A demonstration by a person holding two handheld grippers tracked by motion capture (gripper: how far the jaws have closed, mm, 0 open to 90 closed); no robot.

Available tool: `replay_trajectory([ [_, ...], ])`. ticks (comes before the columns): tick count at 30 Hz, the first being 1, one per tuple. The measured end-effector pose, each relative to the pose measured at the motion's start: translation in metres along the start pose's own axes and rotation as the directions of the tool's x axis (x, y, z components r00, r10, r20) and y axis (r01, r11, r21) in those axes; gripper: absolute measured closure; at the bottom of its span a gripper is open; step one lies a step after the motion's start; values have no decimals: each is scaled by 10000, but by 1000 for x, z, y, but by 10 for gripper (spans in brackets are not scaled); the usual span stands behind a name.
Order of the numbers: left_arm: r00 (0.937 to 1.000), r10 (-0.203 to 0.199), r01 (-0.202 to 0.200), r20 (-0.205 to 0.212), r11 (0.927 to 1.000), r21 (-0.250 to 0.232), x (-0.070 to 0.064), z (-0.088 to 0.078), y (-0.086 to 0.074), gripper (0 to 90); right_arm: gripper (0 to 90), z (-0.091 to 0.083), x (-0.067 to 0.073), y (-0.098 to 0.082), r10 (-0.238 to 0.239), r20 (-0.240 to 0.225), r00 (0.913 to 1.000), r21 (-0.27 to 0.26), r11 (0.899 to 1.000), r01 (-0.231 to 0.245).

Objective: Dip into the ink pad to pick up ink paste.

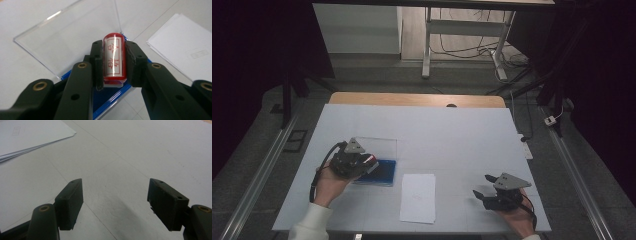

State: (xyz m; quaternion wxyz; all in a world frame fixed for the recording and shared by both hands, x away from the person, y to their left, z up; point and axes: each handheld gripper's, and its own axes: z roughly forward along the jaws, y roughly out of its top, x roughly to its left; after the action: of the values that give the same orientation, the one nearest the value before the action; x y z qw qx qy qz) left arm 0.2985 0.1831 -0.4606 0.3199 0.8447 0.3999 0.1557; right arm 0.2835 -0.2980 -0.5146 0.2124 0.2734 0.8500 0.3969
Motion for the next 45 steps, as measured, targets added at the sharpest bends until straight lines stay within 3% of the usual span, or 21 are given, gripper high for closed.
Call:
replay_trajectory([
  [11,9998,-210,210,-14,9989,426,5,15,-7,699,288,0,-1,-1,8,-12,10000,18,10000,-8],
  [14,9981,-407,395,461,9989,258,6,15,-7,699,287,0,-1,-1,8,-5,10000,17,10000,-8],
  [23,9996,-253,248,87,9981,556,4,22,-8,699,288,1,0,-1,4,-31,10000,34,10000,-4],
  [33,9991,-405,394,141,9967,715,7,30,-12,699,288,1,-1,-1,25,-39,10000,46,10000,-25],
  [45,9998,-171,184,-142,9954,936,2,31,-9,702,289,2,0,-1,-50,-32,10000,103,9999,51],
])
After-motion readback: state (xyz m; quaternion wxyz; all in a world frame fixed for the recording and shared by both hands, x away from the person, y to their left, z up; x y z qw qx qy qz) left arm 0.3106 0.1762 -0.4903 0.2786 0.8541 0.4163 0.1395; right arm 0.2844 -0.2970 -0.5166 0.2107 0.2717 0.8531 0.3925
